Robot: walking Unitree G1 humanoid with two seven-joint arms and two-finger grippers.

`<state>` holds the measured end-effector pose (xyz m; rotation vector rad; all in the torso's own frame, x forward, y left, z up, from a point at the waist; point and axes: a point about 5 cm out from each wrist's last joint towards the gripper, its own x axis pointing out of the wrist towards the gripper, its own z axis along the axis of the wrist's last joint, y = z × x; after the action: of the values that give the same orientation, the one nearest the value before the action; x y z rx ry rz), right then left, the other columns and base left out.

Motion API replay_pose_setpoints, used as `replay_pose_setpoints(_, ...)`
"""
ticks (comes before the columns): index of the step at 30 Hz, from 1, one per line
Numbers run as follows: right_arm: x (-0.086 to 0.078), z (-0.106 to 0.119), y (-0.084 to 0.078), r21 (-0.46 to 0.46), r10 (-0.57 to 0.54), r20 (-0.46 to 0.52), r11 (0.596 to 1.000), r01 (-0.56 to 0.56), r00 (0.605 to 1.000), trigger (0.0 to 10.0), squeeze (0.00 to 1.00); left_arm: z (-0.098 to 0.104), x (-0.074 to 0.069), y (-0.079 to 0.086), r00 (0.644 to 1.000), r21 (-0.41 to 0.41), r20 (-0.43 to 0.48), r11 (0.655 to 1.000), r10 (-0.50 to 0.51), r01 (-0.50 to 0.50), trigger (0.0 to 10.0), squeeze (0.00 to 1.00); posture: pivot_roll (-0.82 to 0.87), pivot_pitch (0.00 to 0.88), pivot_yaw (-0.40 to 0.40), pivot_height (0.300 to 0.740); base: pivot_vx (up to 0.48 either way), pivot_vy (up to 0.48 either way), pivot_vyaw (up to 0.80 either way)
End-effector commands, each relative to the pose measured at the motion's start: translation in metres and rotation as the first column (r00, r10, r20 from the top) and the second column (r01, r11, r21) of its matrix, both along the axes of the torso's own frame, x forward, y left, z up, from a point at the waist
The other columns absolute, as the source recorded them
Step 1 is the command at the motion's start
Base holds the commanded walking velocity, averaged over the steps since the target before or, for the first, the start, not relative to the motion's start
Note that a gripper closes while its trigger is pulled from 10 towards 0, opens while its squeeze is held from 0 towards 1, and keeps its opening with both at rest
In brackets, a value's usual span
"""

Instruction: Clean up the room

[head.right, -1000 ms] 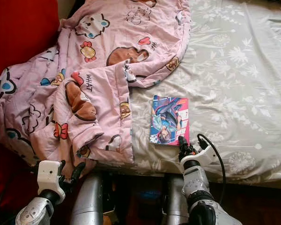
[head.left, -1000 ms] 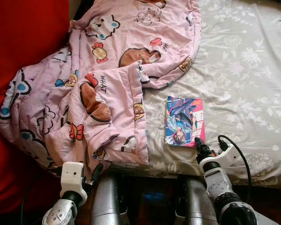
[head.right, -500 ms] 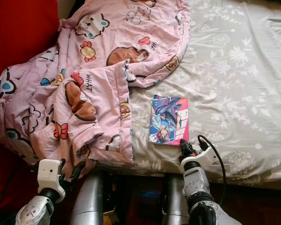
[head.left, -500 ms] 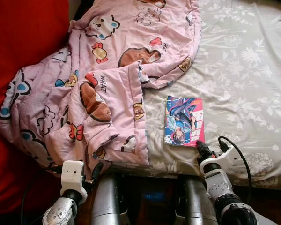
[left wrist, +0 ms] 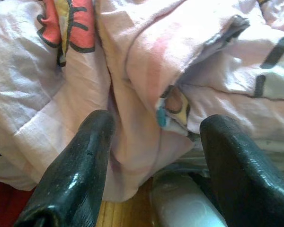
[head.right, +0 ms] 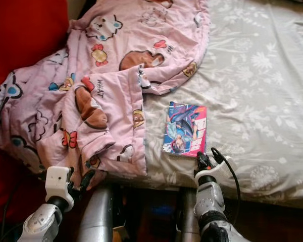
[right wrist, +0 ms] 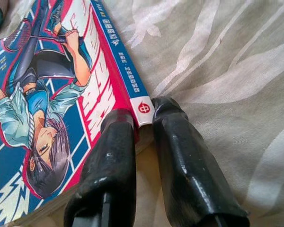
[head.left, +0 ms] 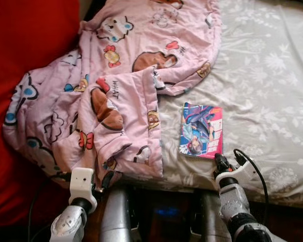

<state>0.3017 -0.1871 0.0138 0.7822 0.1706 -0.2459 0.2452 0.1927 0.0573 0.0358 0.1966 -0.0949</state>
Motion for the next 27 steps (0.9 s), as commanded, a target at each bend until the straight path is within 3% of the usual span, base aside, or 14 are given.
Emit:
replay_pose_setpoints(1, -0.016, -0.016, -0.003, 0.001, -0.045, -0.077, 0.999, 0.046, 0.996, 0.0, 0.0, -0.01, -0.005, 0.005, 0.999, 0.018, -0.036, 1.0, 0.016, -0.015, 10.0, 0.0, 0.06, 0.232, 0.055, 0.61, 0.0, 0.0, 0.0)
replay_pose_setpoints(5, -0.012, -0.01, 0.005, -0.079, 0.024, -0.032, 0.997, -0.027, 0.999, 0.0, 0.0, -0.008, 0.004, 0.004, 1.0, 0.015, -0.016, 1.0, 0.021, -0.021, 10.0, 0.0, 0.06, 0.195, 0.041, 0.61, 0.0, 0.0, 0.0)
replay_pose_setpoints(7, -0.011, -0.009, 0.005, -0.084, 0.026, -0.031, 0.996, -0.028, 0.999, 0.0, 0.0, -0.007, 0.008, 0.003, 1.0, 0.014, -0.014, 1.0, 0.023, -0.023, 10.0, 0.0, 0.05, 0.183, 0.038, 0.61, 0.0, 0.0, 0.0)
replay_pose_setpoints(11, -0.004, 0.006, 0.005, -0.214, 0.035, 0.045, 0.977, -0.025, 0.998, 0.0, 0.0, -0.011, 0.021, 0.001, 1.0, 0.005, -0.001, 1.0, 0.03, -0.03, 10.0, 0.0, 0.01, 0.114, 0.028, 0.61, 0.0, 0.0, 0.0)
replay_pose_setpoints(15, 0.0, 0.012, 0.003, -0.253, 0.043, 0.058, 0.967, -0.026, 0.997, 0.0, 0.0, -0.013, 0.027, -0.002, 1.0, 0.002, 0.0, 1.0, 0.031, -0.031, 10.0, 0.0, 0.0, 0.09, 0.02, 0.61, 0.0, 0.0, 0.0)
replay_pose_setpoints(16, 0.001, 0.013, 0.004, -0.283, 0.069, 0.056, 0.958, -0.051, 0.996, 3.6, 0.0, -0.014, 0.029, -0.002, 0.999, 0.001, -0.003, 0.999, 0.033, -0.032, 10.0, 0.0, 0.0, 0.077, 0.015, 0.61, 0.0, 0.0, 0.0)
replay_pose_setpoints(17, 0.001, 0.013, 0.004, -0.283, 0.069, 0.056, 0.958, -0.051, 0.996, 3.6, 0.0, -0.014, 0.029, -0.002, 0.999, 0.001, -0.003, 0.999, 0.033, -0.032, 10.0, 0.0, 0.0, 0.077, 0.015, 0.61, 0.0, 0.0, 0.0)
replay_pose_setpoints(18, 0.004, 0.015, 0.006, -0.349, 0.114, 0.034, 0.932, -0.095, 0.993, 10.0, 0.0, -0.018, 0.033, -0.003, 0.999, -0.001, -0.02, 0.999, 0.04, -0.04, 10.0, 0.0, -0.02, 0.054, 0.005, 0.61, 0.0, 0.0, 0.0)
replay_pose_setpoints(27, 0.015, 0.026, 0.006, -0.522, 0.24, -0.013, 0.826, -0.211, 0.971, 10.0, 0.0, -0.026, 0.042, -0.006, 0.997, -0.012, -0.031, 0.998, 0.068, -0.069, 10.0, 0.0, -0.04, 0.015, -0.033, 0.635, 0.0, 0.0, 0.0)
